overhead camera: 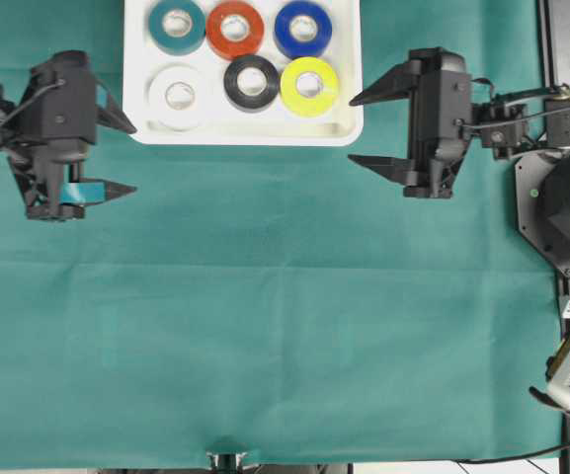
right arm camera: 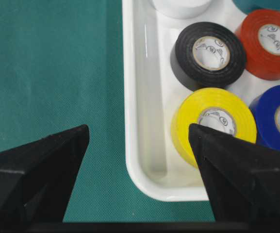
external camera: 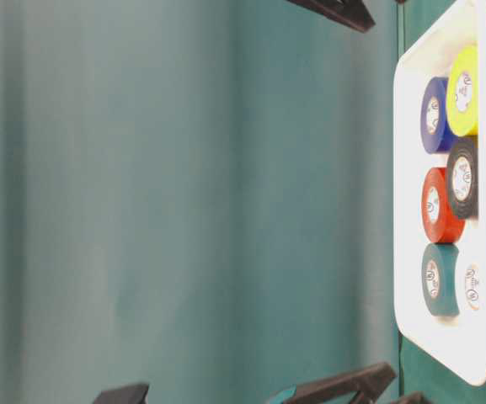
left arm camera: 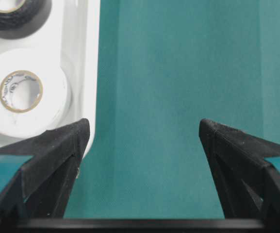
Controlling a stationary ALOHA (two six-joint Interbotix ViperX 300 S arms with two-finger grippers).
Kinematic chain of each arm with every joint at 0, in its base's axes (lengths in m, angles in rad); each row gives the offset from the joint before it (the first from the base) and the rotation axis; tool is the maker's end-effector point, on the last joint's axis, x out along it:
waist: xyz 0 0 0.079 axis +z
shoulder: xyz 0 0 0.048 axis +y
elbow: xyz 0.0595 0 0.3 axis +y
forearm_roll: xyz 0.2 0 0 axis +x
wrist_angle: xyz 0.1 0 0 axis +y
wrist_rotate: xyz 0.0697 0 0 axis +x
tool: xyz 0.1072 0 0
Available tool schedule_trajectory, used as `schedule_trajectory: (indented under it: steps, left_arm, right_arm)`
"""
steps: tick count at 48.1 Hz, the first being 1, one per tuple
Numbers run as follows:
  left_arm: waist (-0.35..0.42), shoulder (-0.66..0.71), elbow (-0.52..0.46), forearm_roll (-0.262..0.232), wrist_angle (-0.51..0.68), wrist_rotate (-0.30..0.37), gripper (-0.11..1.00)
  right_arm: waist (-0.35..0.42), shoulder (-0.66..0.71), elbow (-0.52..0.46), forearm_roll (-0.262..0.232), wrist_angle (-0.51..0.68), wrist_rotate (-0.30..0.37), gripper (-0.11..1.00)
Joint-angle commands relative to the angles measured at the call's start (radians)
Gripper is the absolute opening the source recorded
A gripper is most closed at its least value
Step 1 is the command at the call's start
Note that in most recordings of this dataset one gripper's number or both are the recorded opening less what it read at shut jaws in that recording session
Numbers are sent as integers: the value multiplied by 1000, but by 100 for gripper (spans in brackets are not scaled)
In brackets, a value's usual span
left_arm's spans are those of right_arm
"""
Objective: Put the tape alternately from left to right into the white case.
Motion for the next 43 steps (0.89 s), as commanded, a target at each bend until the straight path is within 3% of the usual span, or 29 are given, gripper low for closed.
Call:
schedule_trajectory:
  steps: [1,43]
  left_arm:
    - [-2,-44,14,0,-32,0,99]
    - [3,-377,247,-2,-141,0,99]
  right_arm:
    - [3,-35,2,0,-3,0,86]
    - [3,-299,150,2,-6,3,86]
